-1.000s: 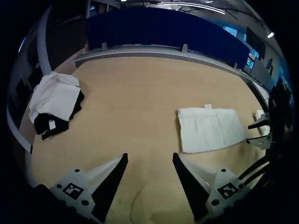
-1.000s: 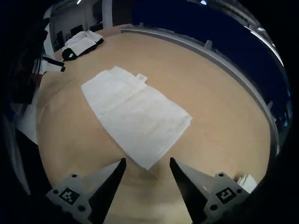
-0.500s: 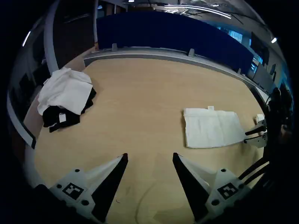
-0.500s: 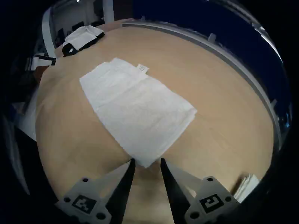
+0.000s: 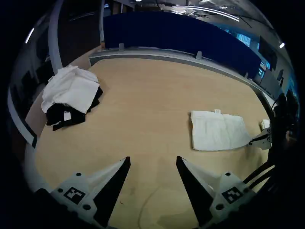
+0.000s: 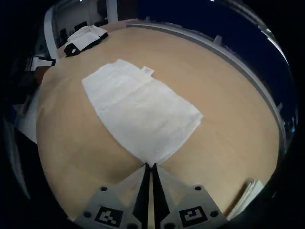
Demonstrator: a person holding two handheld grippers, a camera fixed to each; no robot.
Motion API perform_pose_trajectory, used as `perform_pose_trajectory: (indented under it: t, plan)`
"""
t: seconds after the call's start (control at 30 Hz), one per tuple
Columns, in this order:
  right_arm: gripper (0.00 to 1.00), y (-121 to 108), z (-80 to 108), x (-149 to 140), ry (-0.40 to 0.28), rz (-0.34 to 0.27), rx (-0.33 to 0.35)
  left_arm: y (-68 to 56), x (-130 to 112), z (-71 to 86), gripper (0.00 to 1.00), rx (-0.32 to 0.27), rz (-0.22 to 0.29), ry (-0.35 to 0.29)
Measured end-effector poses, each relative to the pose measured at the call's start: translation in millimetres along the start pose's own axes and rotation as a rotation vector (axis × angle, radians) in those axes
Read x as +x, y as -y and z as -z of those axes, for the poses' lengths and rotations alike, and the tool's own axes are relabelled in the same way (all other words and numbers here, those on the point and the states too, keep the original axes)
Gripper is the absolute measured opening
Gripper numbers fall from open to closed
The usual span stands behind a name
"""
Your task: Fold towel
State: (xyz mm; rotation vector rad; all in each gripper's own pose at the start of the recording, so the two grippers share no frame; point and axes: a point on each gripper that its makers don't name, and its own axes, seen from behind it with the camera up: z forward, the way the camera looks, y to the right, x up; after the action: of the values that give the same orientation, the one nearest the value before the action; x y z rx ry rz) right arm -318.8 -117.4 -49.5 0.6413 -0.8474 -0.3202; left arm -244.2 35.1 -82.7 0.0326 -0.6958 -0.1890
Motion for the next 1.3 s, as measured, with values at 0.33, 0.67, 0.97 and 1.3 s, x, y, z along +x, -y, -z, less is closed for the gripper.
perform_pose_trajectory:
  t: [0.33,0.67,0.97,1.3]
  plan:
    - [0.03,-7,6.9,25,-0.023,0.026,-0.014,1.2,1,4.1,0.89,-0.005,0.025,-0.01]
    - [0.03,-3,23.5,96,-0.09,0.122,-0.025,8.4,6,10.7,0.89,-0.008,0.057,-0.033]
    - [0.03,10,34.9,160,-0.138,0.251,-0.032,17.7,14,19.9,0.89,-0.022,0.101,-0.067]
    - [0.03,25,26.7,201,-0.145,0.343,-0.009,23.2,17,30.6,0.89,-0.047,0.135,-0.093]
